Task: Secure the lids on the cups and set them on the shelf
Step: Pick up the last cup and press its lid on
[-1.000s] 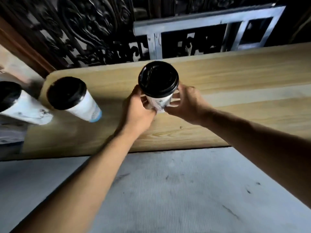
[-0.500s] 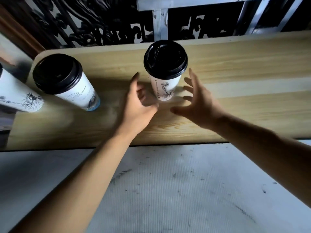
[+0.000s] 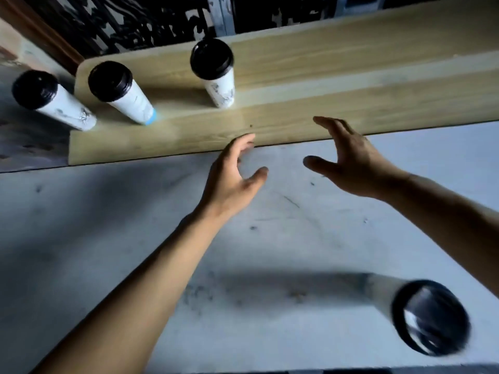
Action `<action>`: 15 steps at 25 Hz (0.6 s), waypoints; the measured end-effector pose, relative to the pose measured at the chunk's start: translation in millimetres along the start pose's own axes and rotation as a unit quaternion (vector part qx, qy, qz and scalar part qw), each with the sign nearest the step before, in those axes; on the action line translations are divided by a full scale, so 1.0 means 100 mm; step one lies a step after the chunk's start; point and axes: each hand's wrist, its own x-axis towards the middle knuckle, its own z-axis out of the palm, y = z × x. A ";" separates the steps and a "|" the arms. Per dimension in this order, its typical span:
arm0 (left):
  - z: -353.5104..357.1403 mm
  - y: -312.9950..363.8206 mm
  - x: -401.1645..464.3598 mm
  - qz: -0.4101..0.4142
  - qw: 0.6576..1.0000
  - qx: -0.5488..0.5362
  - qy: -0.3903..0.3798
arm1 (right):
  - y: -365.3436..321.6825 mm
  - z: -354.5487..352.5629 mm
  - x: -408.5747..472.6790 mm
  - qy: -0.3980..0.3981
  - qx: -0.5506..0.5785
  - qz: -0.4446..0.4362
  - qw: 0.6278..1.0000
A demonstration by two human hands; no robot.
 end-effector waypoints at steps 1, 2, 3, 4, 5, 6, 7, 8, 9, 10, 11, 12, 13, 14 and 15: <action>0.13 0.13 -0.18 0.008 1.000 0.016 -0.019 | 0.08 -0.09 -0.20 0.006 0.003 -0.005 1.000; 0.27 0.26 -0.39 0.020 0.999 0.035 -0.034 | 0.16 -0.17 -0.41 0.008 0.009 -0.008 1.000; 0.38 0.37 -0.58 0.031 0.997 0.053 -0.042 | 0.23 -0.23 -0.60 0.008 0.015 -0.014 1.000; 0.49 0.46 -0.79 0.037 0.996 0.064 -0.048 | 0.28 -0.28 -0.80 0.011 0.018 -0.022 1.000; 0.61 0.53 -1.05 0.035 0.996 0.065 -0.051 | 0.34 -0.36 -1.05 0.015 0.019 -0.032 0.999; 0.74 0.56 -1.32 0.026 0.997 0.061 -0.048 | 0.40 -0.42 -1.30 0.024 0.020 -0.042 0.999; 0.87 0.57 -1.62 0.007 0.997 0.060 -0.044 | 0.45 -0.46 -1.55 0.031 0.023 -0.051 0.998; 1.01 0.54 -1.91 -0.021 0.997 0.058 -0.044 | 0.49 -0.47 -1.81 0.027 0.025 -0.054 0.998; 1.13 0.50 -2.16 -0.061 0.995 0.065 -0.049 | 0.52 -0.45 -2.05 0.013 0.028 -0.052 0.998; 1.26 0.47 -2.36 -0.106 0.990 0.072 -0.062 | 0.52 -0.41 -2.26 -0.010 0.026 -0.050 0.998; 1.41 0.44 -2.50 -0.147 0.983 0.074 -0.082 | 0.51 -0.34 -2.42 -0.037 0.017 -0.049 0.998; 1.54 0.44 -2.56 -0.161 0.980 0.065 -0.095 | 0.51 -0.25 -2.52 -0.060 -0.003 -0.052 0.997; 1.66 0.50 -2.56 -0.156 0.981 0.044 -0.104 | 0.53 -0.17 -2.59 -0.071 -0.031 -0.061 0.995; 1.80 0.52 -2.53 -0.140 0.984 0.017 -0.110 | 0.54 -0.10 -2.62 -0.072 -0.058 -0.073 0.993; 1.89 0.60 -2.47 -0.138 0.984 0.006 -0.109 | 0.55 -0.06 -2.62 -0.065 -0.073 -0.080 0.992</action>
